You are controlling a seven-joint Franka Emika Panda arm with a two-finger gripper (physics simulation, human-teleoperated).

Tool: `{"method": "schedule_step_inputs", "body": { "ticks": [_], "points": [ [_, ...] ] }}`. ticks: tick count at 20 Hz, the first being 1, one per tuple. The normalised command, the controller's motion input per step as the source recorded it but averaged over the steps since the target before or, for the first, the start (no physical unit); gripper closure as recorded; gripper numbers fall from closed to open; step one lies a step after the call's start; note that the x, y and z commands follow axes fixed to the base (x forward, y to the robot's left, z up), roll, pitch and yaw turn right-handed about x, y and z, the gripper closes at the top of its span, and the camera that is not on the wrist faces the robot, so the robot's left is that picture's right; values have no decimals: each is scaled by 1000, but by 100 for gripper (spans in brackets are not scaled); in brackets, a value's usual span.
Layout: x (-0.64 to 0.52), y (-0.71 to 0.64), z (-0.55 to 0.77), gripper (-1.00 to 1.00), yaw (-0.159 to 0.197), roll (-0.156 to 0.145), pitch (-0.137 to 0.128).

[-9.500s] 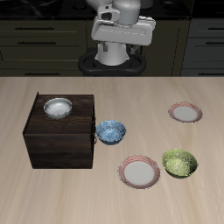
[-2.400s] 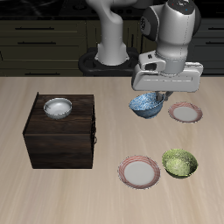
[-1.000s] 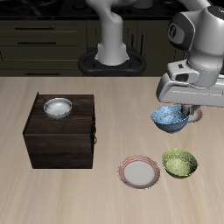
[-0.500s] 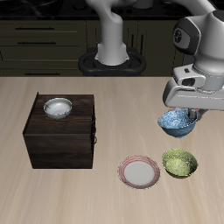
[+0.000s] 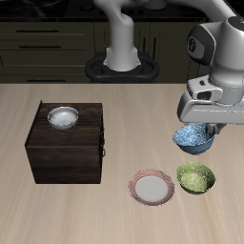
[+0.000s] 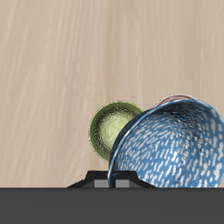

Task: Stack the blue bowl on the green bowl

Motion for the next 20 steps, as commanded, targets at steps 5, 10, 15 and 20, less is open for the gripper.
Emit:
{"method": "schedule_step_inputs", "body": {
  "ticks": [5, 10, 15, 20],
  "points": [
    [-24, -60, -49, 100, 6, 23, 0],
    [89, 15, -153, 100, 25, 12, 4],
    [102, 108, -194, 100, 16, 6, 15],
    [67, 80, -259, 100, 16, -5, 26]
  ]
}}
